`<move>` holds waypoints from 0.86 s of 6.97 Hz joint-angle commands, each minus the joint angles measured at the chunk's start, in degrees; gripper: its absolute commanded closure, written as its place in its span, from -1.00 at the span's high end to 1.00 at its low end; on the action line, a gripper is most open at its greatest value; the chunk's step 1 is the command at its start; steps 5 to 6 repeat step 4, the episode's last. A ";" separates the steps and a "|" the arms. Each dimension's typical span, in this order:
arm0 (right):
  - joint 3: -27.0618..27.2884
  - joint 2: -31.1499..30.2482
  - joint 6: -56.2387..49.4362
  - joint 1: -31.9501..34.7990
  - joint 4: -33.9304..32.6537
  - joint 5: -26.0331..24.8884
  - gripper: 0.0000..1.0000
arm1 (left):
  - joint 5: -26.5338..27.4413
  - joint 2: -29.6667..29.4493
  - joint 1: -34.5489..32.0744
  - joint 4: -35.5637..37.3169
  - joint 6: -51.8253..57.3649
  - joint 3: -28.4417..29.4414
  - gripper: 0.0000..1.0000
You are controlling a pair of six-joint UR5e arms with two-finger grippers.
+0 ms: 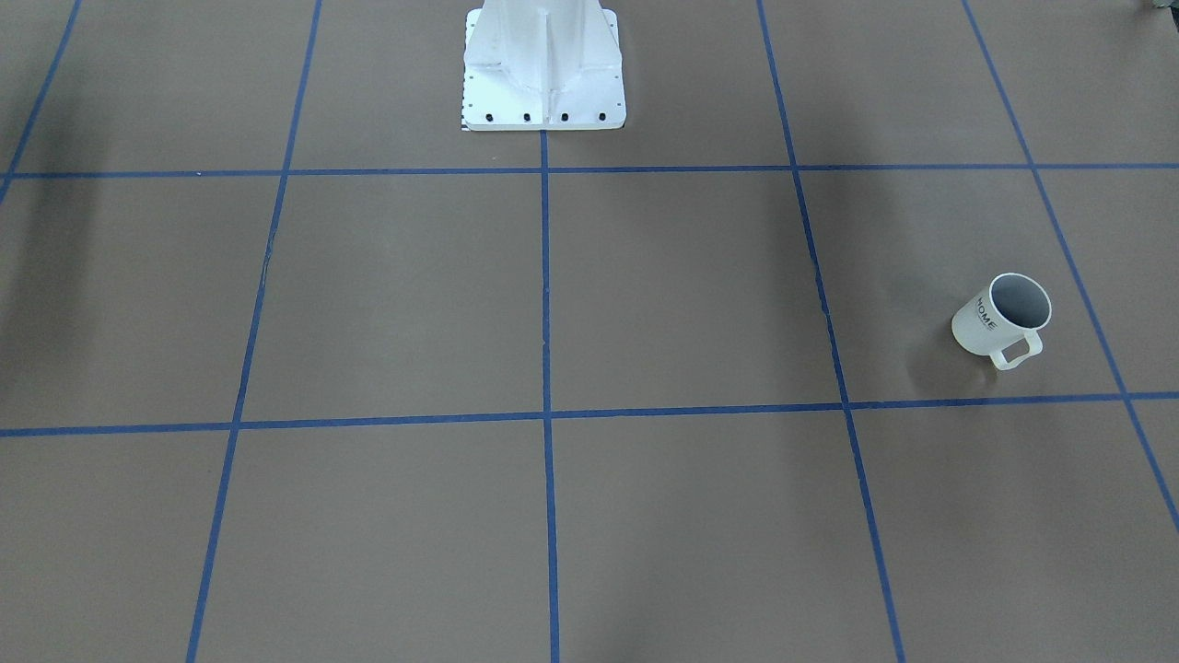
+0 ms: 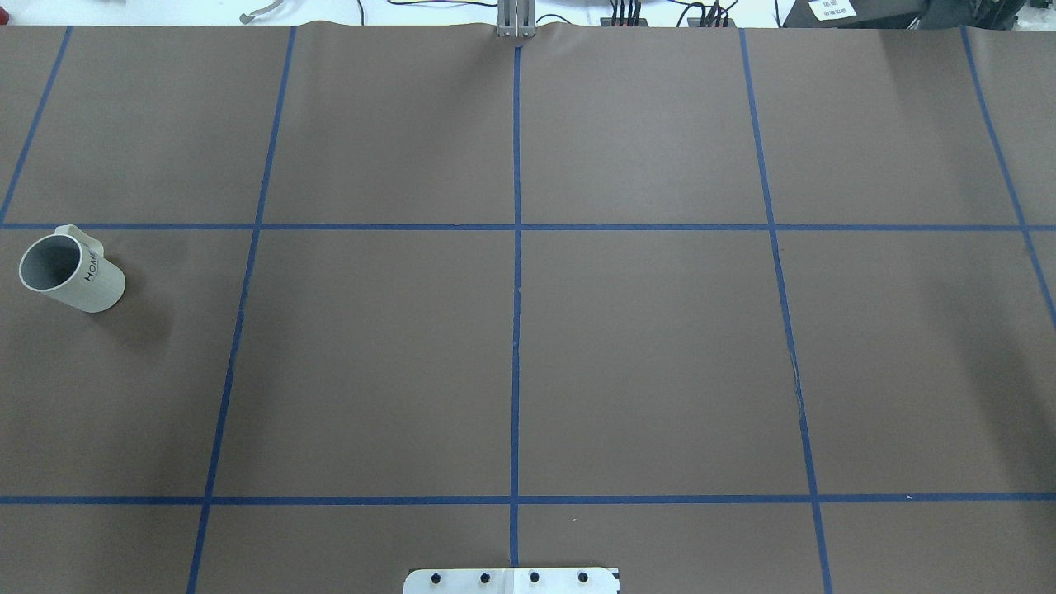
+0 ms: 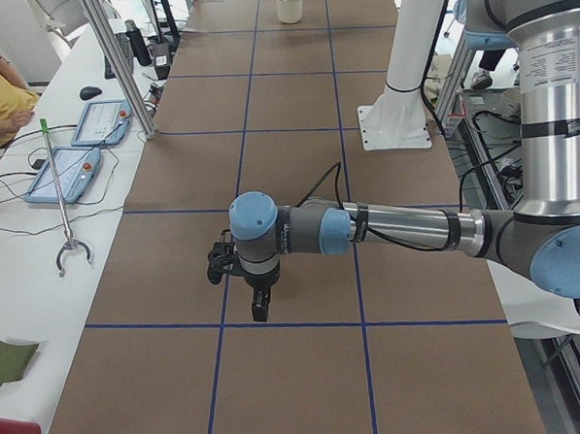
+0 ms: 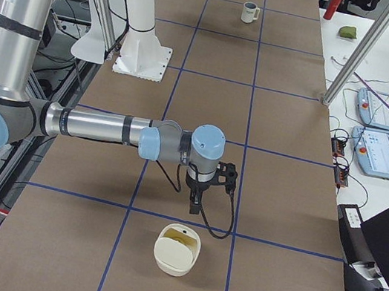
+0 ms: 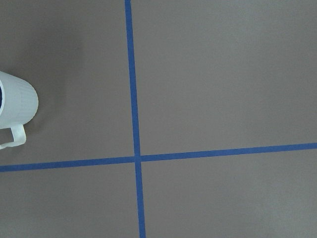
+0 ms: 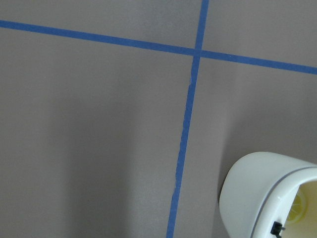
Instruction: Left arm hands cup to right arm to dump lemon
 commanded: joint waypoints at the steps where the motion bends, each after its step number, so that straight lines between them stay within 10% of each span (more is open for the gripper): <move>1: 0.21 0.21 -0.03 -0.03 0.12 0.03 1.00 | -0.01 0.00 0.00 0.05 0.19 -0.16 1.00; 6: 0.48 1.00 -0.03 0.06 0.21 0.11 1.00 | -0.01 -0.09 0.00 -0.04 0.19 -0.68 1.00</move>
